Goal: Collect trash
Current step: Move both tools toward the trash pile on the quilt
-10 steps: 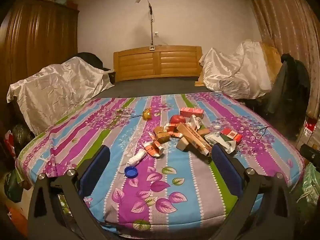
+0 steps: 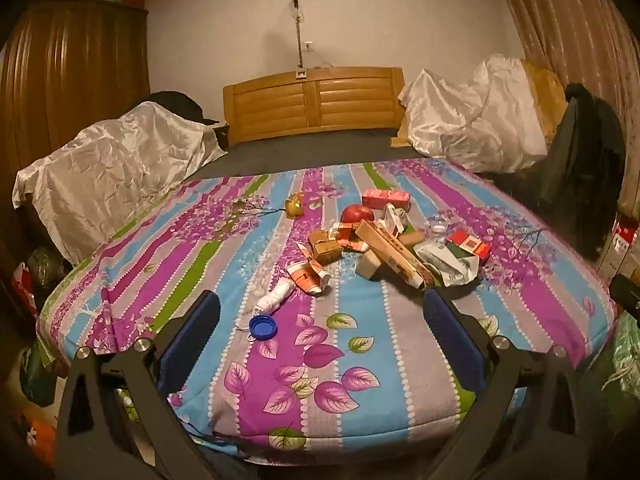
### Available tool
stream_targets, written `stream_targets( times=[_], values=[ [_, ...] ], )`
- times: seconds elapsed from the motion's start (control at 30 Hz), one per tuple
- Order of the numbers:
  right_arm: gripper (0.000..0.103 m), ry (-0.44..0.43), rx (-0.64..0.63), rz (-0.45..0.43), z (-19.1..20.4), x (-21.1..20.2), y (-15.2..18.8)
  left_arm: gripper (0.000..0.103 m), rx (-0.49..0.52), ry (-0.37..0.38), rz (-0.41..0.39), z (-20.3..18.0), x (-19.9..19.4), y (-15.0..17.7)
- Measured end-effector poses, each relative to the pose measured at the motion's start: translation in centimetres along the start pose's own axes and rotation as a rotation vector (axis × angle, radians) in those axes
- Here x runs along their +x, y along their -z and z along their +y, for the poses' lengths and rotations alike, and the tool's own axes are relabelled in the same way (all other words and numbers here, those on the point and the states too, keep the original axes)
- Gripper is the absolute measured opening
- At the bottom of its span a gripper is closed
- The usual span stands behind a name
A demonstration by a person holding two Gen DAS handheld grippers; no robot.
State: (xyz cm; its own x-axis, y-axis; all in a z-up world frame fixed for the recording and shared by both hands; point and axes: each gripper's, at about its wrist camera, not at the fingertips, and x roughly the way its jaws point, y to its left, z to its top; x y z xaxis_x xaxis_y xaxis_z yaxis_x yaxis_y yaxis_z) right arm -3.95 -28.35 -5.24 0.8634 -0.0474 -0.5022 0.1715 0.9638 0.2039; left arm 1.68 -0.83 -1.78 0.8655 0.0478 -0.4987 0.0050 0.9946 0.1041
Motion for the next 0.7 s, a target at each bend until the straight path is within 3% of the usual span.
stream_targets(
  times=[0.27,0.7],
  values=[
    [0.099,0.028,-0.025,0.018,3.3,-0.8,1.1,0.098,-0.014,-0.020,0.029,0.4,0.5,0.1],
    [0.099,0.022,-0.041,0.037,3.7,-0.2,1.1,0.098,0.013,-0.043,0.075,0.3,1.8,-0.1]
  ],
)
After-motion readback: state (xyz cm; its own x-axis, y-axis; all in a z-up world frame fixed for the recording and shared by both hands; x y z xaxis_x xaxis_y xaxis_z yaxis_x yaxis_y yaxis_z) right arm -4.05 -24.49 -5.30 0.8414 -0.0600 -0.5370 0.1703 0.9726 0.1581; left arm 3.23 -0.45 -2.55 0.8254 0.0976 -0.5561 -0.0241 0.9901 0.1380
